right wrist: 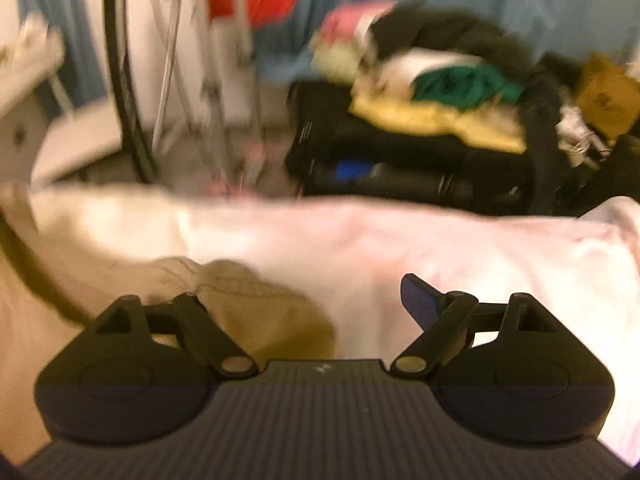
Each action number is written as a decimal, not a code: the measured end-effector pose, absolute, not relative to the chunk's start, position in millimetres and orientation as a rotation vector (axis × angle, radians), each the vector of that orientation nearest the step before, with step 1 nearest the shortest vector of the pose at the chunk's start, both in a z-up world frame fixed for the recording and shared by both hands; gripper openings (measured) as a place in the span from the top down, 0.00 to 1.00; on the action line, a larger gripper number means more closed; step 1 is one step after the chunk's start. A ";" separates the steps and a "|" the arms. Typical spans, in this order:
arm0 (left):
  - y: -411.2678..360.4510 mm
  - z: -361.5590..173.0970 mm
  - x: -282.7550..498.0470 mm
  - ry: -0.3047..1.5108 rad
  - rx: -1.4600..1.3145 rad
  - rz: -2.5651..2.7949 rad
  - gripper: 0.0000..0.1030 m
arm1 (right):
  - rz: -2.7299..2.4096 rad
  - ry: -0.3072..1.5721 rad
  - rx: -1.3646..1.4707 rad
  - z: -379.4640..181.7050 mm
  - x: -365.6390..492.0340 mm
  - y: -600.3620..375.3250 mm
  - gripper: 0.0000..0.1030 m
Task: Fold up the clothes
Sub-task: 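Lay the T-shirt flat on the bed and open both grippers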
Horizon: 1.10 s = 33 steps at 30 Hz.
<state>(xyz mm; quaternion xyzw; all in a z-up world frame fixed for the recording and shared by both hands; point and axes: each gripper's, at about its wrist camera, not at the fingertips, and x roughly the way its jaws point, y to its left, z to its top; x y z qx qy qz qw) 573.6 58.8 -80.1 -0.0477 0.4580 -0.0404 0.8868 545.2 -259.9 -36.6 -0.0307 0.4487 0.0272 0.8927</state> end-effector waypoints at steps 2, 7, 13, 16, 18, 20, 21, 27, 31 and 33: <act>55.5 -70.7 570.0 0.982 -0.021 -0.117 0.03 | 0.103 1.001 -0.092 -40.3 549.7 -248.3 0.18; 49.1 -34.2 511.7 0.882 0.078 -0.131 0.02 | 0.195 1.067 0.025 -22.6 534.1 -240.6 0.18; 57.7 13.0 395.5 0.728 -0.024 -0.123 0.01 | 0.189 0.829 0.134 32.8 431.5 -235.2 0.18; 62.4 25.7 322.2 0.655 -0.097 -0.111 0.01 | 0.192 0.718 0.106 57.9 360.5 -219.9 0.18; 65.4 33.5 273.0 0.611 -0.155 -0.106 0.01 | 0.197 0.651 0.106 71.5 308.7 -210.4 0.18; 69.9 32.4 232.5 0.595 -0.218 -0.112 0.01 | 0.203 0.600 0.122 78.0 262.5 -204.3 0.18; 72.5 30.4 212.9 0.588 -0.245 -0.115 0.01 | 0.205 0.578 0.131 79.1 240.8 -202.4 0.18; 96.2 8.7 153.6 0.645 -0.348 -0.105 0.09 | 0.194 0.477 0.222 61.8 135.2 -209.1 0.18; 117.6 -8.7 154.3 0.688 -0.451 -0.085 0.13 | 0.176 0.477 0.293 35.0 109.9 -225.6 0.18; 127.8 -17.8 167.5 0.702 -0.486 -0.054 0.15 | 0.166 0.497 0.326 22.8 110.9 -234.1 0.18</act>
